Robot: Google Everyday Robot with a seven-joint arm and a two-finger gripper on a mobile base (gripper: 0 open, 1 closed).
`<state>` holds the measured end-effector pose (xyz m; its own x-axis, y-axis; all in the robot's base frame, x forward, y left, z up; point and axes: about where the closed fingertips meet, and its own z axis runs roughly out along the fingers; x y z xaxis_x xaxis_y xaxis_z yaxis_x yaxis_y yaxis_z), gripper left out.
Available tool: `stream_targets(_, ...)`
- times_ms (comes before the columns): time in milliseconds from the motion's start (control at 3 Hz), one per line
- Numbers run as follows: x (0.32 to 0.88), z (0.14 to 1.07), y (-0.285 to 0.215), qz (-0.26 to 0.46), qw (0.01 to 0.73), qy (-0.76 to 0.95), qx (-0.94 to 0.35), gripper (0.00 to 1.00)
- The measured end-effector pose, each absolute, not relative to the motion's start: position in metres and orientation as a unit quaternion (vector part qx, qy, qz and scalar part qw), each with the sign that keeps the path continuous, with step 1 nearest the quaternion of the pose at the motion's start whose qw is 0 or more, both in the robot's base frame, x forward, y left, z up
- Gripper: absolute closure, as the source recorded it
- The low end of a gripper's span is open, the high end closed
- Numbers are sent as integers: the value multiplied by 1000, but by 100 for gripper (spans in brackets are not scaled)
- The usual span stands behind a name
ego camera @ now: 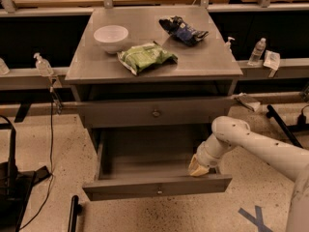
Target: Open middle drawer
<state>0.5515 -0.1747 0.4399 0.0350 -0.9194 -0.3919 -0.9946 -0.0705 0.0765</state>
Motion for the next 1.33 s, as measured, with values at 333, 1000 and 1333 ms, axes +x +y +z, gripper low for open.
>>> stream_targets(333,557,449,-165,178,152,658,-716,100)
stream_targets(1000,583,488,-165,136,277,658,-687,75)
stream_targets(1333,584,488,-165,133,281,660,-684,52)
